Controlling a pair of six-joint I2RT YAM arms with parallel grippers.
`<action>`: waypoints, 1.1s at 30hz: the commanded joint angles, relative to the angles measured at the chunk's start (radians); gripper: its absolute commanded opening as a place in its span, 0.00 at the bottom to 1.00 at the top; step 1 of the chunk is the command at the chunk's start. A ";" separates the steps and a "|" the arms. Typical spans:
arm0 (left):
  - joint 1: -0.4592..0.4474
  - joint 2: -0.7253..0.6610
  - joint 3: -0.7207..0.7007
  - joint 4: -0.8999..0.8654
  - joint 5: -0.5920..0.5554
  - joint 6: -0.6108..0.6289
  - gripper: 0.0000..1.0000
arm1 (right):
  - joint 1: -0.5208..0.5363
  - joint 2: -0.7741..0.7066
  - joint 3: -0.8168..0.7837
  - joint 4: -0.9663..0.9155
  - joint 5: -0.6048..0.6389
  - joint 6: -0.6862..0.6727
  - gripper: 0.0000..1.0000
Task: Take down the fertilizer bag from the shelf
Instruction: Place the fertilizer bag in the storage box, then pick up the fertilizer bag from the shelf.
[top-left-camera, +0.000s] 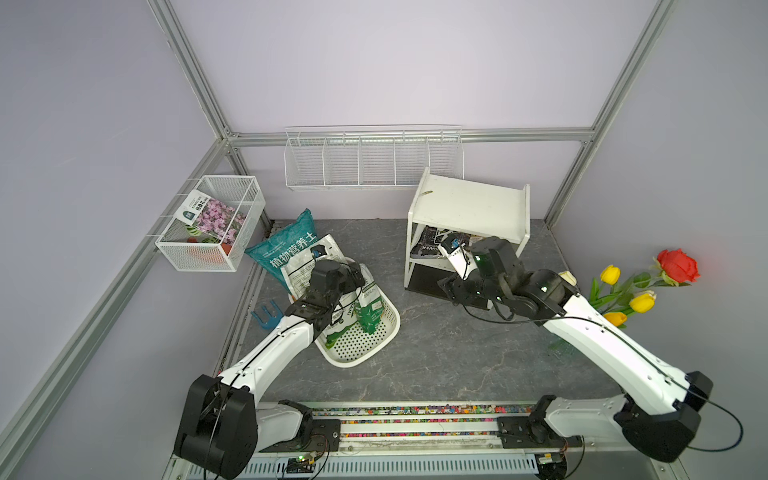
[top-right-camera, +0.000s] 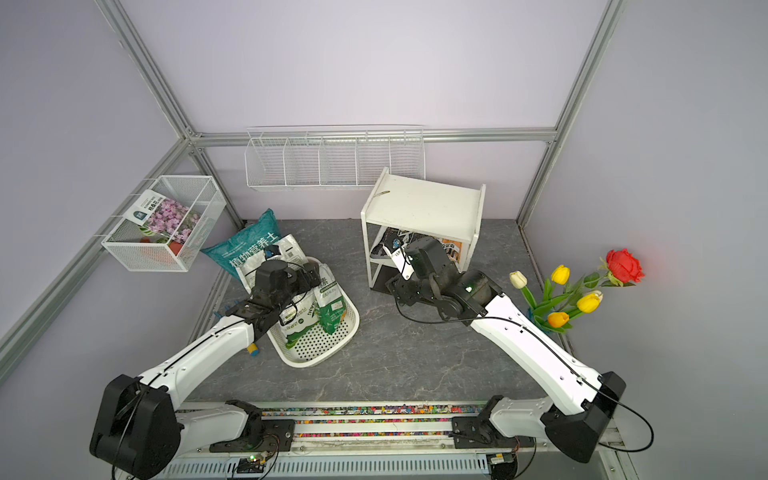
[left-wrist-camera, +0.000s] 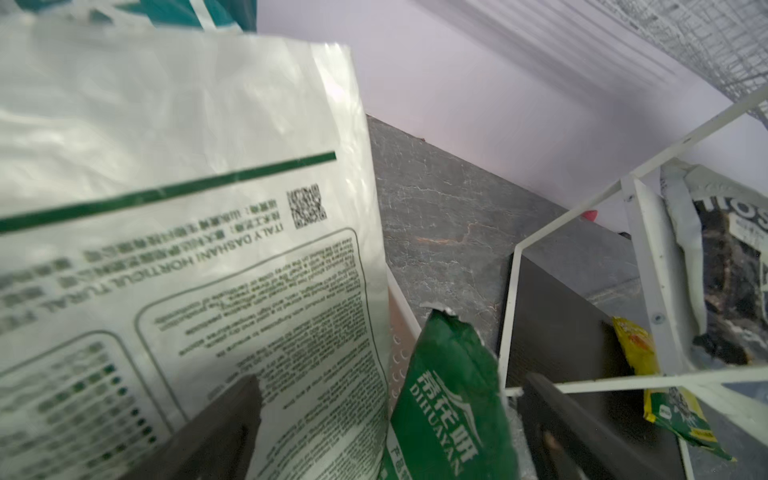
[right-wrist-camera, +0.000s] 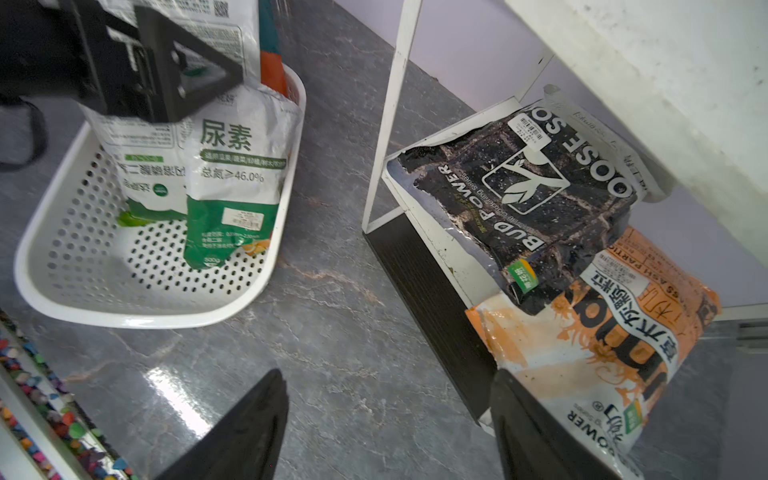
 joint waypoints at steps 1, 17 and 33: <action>0.003 -0.070 0.122 -0.151 -0.030 -0.009 1.00 | 0.046 0.065 0.042 -0.076 0.133 -0.100 0.79; 0.079 -0.245 -0.012 -0.043 0.140 -0.114 1.00 | 0.183 0.529 0.277 -0.040 0.743 -0.582 0.74; 0.081 -0.219 0.004 0.008 0.161 -0.199 1.00 | 0.105 0.550 0.200 0.166 0.797 -0.769 0.67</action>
